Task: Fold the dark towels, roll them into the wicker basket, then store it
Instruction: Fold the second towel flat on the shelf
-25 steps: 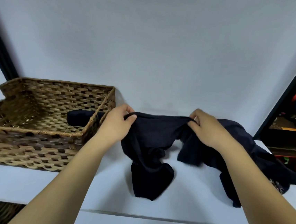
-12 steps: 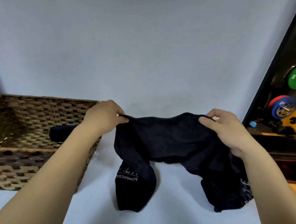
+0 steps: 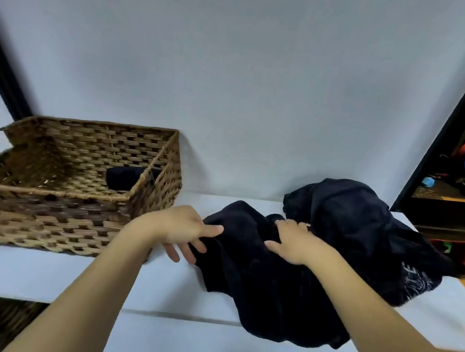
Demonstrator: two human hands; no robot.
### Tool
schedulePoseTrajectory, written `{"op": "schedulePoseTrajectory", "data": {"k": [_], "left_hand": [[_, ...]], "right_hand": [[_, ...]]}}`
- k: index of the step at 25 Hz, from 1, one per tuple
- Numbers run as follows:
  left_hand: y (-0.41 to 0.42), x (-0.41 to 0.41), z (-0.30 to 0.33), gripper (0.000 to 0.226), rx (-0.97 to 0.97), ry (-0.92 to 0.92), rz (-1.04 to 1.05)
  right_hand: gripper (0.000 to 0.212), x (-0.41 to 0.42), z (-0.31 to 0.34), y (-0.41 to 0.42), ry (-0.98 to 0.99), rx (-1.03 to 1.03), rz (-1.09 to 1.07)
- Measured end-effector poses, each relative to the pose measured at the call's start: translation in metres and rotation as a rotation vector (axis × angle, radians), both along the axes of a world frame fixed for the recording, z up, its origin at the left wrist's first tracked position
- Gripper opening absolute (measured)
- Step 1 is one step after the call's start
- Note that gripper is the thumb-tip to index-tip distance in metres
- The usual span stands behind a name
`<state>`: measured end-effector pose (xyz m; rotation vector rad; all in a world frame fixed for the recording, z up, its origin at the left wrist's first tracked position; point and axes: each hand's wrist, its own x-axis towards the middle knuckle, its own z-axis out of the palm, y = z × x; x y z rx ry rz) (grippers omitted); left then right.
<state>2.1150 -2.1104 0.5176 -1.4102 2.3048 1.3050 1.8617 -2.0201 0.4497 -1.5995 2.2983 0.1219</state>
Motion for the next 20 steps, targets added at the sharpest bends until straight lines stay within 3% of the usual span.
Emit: {"op": "schedulePoseTrajectory", "data": {"k": [3,5,7,10,14,17,20], "left_hand": [[0.000,0.014,-0.020,0.038,-0.176,0.085,0.204],[0.001,0.019,-0.032,0.023,-0.277,0.140,0.306],[0.007,0.016,-0.040,0.006,-0.302,0.252,0.377],[0.009,0.005,-0.048,0.022,-0.261,0.375,0.422],[0.007,0.007,-0.049,0.024,-0.250,0.503,0.439],[0.007,0.000,-0.033,0.028,-0.183,0.688,0.493],[-0.009,-0.012,0.012,0.031,-0.264,0.919,0.579]], "right_hand": [[0.082,0.006,-0.016,-0.011,0.077,-0.103,-0.017],[0.074,0.008,-0.015,-0.022,-0.020,-0.215,-0.109],[0.056,0.010,-0.013,-0.029,-0.030,-0.191,-0.131],[0.029,0.014,-0.005,-0.030,-0.068,0.015,0.000],[0.036,0.014,0.012,-0.022,-0.122,0.027,0.100],[0.031,0.008,0.028,-0.014,-0.481,-0.314,0.010],[0.028,-0.003,0.072,-0.013,-0.985,-0.913,-0.395]]}}
